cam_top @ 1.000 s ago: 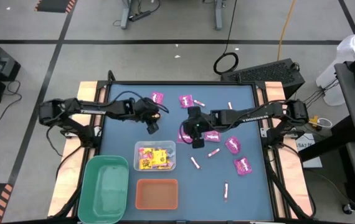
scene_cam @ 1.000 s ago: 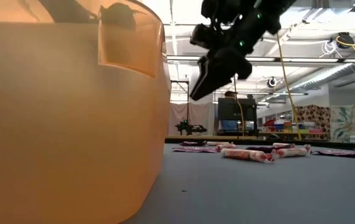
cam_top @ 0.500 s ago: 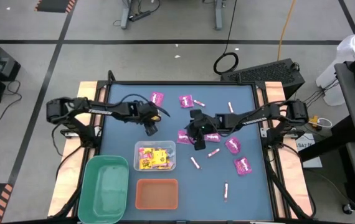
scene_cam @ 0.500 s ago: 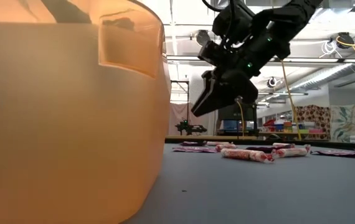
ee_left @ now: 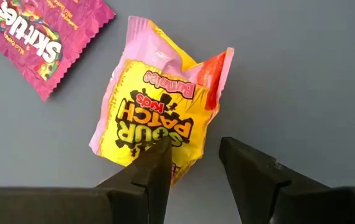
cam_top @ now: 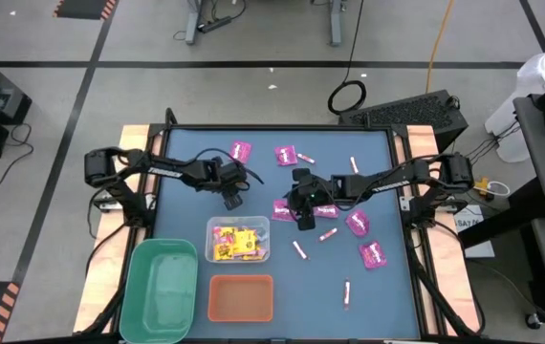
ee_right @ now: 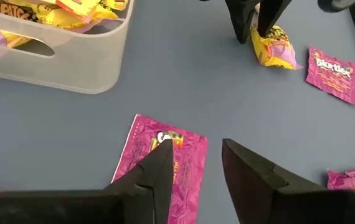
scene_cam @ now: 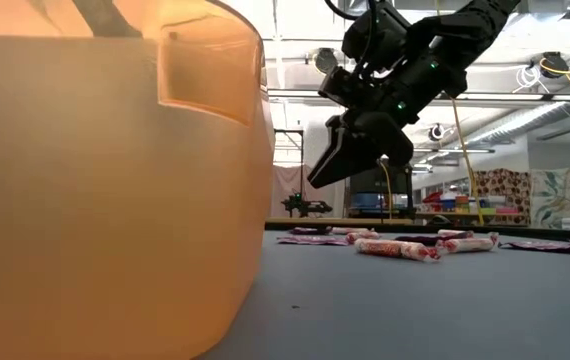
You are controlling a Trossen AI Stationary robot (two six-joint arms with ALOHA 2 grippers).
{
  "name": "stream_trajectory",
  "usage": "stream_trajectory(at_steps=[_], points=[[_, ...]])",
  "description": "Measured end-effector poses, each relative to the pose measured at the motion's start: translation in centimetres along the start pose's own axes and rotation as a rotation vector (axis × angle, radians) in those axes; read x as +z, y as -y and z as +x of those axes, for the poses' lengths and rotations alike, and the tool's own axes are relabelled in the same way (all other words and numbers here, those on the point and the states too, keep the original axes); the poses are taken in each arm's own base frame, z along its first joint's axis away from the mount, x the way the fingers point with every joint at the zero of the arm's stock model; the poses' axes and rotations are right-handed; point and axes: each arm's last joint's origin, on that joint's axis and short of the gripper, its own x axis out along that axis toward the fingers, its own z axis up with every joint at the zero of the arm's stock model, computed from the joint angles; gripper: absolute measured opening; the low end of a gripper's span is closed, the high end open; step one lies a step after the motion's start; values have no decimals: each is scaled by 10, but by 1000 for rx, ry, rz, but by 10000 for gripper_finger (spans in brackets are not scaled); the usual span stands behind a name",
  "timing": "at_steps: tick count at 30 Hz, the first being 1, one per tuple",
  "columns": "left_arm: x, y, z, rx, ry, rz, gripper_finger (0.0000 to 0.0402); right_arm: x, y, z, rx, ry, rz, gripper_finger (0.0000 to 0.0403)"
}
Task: Sort candy
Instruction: Put the yellow candy into the transparent bin
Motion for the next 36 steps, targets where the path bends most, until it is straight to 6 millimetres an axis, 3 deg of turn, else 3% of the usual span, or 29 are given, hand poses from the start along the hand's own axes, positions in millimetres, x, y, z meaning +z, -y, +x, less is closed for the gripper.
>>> stream_trajectory(at_steps=[4,10,20,29,36], points=[[0,2,-1,6,6,22,110,0,0,0,0,0,16,128],[0,7,-2,6,14,78,10,0,0,0,1,0,15,128],[-1,18,-13,68,51,149,3,0,-1,0,1,0,18,128],[13,27,-71,59,288,192,1,5,1,0,-8,49,3,128],[15,34,-107,-23,473,209,1,18,-1,-2,-19,182,-2,129]])
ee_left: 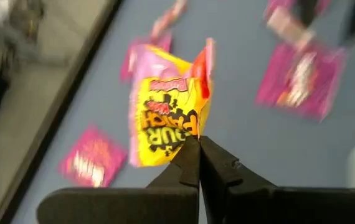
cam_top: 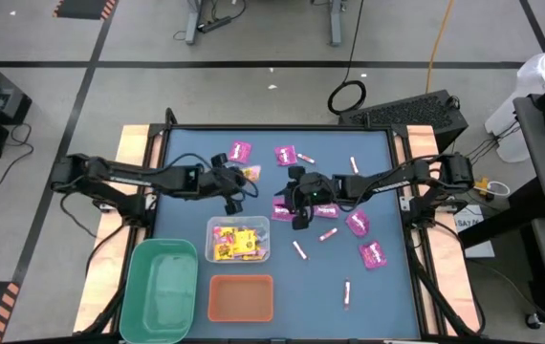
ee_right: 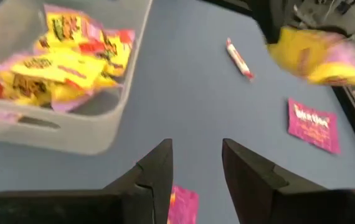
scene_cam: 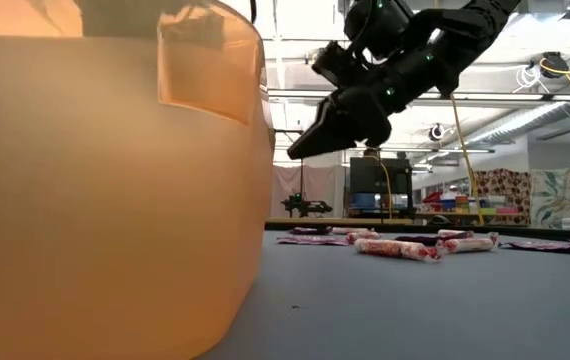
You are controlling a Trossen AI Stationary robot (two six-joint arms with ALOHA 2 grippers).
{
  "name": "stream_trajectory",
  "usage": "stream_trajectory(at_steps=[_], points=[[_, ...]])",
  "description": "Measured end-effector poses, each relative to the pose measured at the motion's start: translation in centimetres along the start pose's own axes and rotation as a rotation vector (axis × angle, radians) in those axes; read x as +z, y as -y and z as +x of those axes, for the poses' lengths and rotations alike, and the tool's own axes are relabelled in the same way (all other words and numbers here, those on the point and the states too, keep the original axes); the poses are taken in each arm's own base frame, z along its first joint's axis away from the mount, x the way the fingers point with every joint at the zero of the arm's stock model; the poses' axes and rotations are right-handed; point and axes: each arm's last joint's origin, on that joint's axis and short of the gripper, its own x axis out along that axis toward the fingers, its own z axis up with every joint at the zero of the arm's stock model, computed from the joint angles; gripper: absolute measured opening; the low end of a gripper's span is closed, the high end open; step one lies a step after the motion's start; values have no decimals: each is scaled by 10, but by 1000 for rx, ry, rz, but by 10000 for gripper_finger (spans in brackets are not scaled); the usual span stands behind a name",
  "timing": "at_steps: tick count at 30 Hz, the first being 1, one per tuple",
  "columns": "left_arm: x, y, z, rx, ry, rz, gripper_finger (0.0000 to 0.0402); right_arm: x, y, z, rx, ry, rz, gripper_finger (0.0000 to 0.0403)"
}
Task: Sort candy
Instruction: Put the yellow candy into the transparent bin
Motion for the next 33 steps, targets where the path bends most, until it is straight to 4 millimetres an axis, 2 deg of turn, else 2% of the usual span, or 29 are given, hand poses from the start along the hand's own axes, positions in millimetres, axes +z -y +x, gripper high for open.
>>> stream_trajectory(at_steps=[6,12,20,23,27,33], points=[[16,12,-27,-39,182,114,0,5,-10,-1,-40,12,67,137],[22,35,-47,-53,301,323,0,8,-37,-5,-118,-36,28,137],[8,83,-75,15,345,733,0,14,-78,-25,-42,-87,19,136],[0,104,-92,37,393,974,0,21,-86,-38,-22,-73,35,136],[-9,121,-110,92,441,1254,0,32,-93,-53,1,-14,105,136],[-17,131,-124,151,460,1338,0,41,-114,-66,74,58,104,136]])
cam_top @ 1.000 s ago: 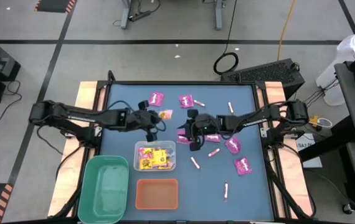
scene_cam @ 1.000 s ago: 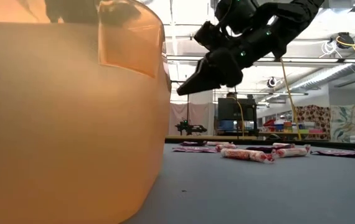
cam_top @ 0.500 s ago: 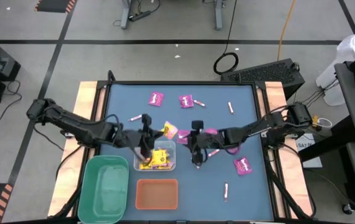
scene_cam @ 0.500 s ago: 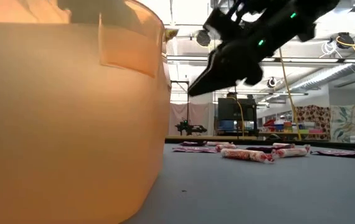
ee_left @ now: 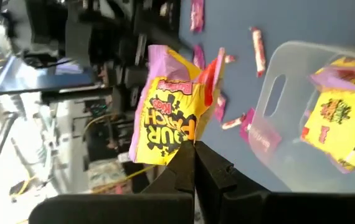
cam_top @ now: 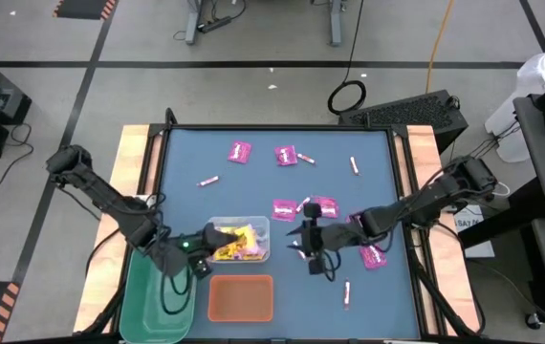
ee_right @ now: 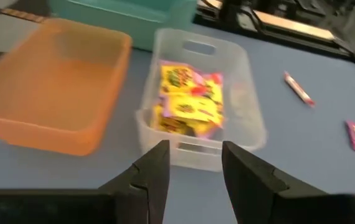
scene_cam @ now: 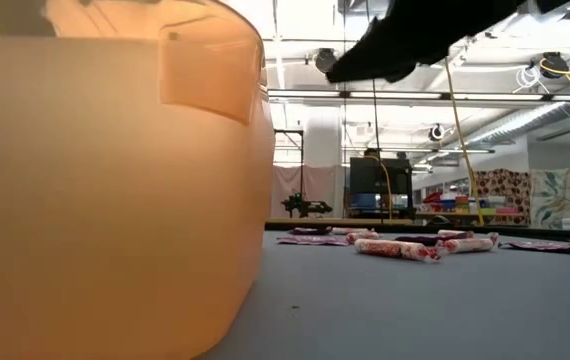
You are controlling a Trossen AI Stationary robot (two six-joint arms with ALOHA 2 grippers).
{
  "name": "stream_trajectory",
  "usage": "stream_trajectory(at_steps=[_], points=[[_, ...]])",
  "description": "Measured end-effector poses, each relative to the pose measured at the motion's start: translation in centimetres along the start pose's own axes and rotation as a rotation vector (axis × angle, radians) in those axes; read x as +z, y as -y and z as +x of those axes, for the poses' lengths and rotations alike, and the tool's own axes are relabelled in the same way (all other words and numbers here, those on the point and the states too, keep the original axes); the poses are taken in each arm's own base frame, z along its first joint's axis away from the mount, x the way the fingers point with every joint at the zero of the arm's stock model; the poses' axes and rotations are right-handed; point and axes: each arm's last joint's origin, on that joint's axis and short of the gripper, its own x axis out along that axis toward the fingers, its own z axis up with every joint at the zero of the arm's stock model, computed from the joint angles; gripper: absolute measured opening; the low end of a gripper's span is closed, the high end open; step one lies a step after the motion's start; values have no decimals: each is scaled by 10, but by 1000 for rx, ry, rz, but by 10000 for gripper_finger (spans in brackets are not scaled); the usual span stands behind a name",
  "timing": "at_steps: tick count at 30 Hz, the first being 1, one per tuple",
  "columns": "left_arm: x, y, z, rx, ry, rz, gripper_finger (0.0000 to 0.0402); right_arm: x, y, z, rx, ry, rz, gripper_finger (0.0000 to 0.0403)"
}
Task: Sort candy
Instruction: Put the yellow candy into the transparent bin
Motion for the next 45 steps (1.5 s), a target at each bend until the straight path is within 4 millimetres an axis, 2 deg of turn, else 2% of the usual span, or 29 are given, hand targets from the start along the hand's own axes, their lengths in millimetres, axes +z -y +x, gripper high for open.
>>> stream_trajectory(at_steps=[4,11,25,27,33,40,45], points=[[1,0,-3,36,-61,29,0,0,-11,-4,30,8,5,136],[-2,-2,-4,100,-189,19,0,0,-19,-7,50,11,64,136],[4,-11,-4,128,-63,-159,0,0,-27,-10,75,12,82,136],[5,-12,-5,138,-51,-241,0,0,-26,-10,75,12,81,136],[7,-21,-6,203,17,-664,0,-1,-26,-10,74,12,75,136],[9,-34,-9,280,98,-961,0,-1,-26,-10,74,11,76,136],[9,-44,-12,328,186,-1295,0,-1,-26,-10,74,11,80,136]])
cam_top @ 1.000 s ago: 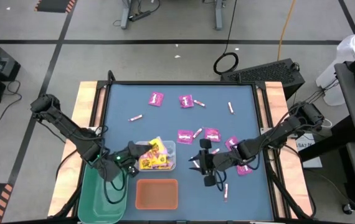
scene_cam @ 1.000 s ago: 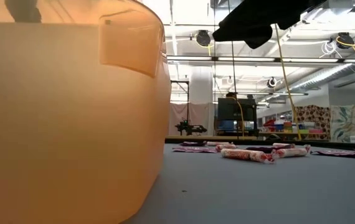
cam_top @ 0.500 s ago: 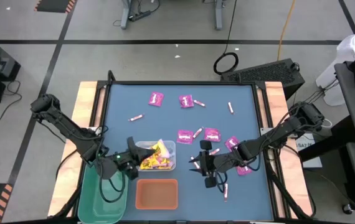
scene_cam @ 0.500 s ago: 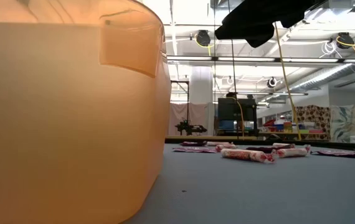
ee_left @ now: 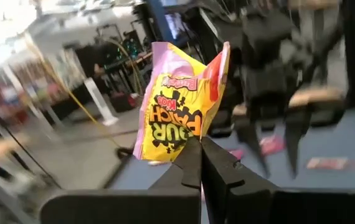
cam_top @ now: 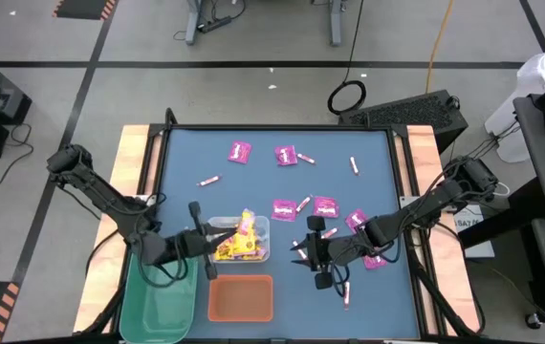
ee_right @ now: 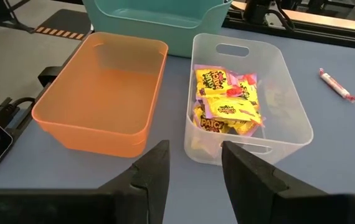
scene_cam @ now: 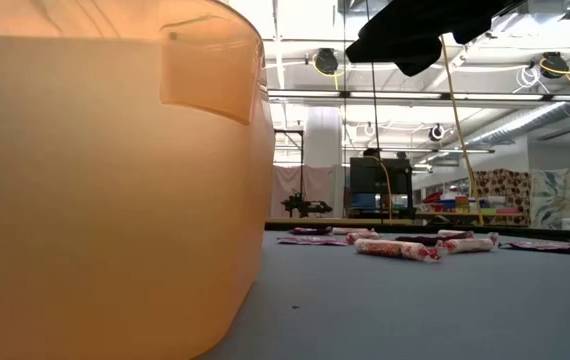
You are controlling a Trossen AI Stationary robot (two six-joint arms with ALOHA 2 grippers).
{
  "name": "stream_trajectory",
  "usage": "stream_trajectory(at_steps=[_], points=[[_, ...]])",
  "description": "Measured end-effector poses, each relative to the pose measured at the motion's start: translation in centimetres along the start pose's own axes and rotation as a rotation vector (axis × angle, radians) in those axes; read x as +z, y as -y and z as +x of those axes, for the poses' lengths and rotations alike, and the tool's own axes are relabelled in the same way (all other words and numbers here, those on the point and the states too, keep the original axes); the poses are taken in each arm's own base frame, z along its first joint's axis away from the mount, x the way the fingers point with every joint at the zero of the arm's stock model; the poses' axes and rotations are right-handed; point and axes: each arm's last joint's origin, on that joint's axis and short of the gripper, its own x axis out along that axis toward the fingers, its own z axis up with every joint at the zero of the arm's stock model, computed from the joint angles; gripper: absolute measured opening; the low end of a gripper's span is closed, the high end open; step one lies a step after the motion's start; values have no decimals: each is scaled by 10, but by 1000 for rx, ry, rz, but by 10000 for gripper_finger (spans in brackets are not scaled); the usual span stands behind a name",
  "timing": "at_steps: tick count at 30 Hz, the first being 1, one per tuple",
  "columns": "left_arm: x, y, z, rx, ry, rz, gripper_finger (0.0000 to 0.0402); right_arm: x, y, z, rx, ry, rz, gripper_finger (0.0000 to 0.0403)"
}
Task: Sort candy
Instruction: Put the yellow candy into the transparent bin
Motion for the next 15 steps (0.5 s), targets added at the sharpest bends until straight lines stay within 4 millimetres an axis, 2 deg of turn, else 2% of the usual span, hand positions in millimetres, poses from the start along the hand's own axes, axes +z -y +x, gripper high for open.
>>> stream_trajectory(at_steps=[3,9,15], points=[[2,-1,0,3,14,-111,0,0,0,0,0,0,2,136],[2,0,0,-19,18,-112,0,0,0,0,0,0,2,136],[-3,2,0,-48,-13,152,0,0,0,0,0,-1,5,136]])
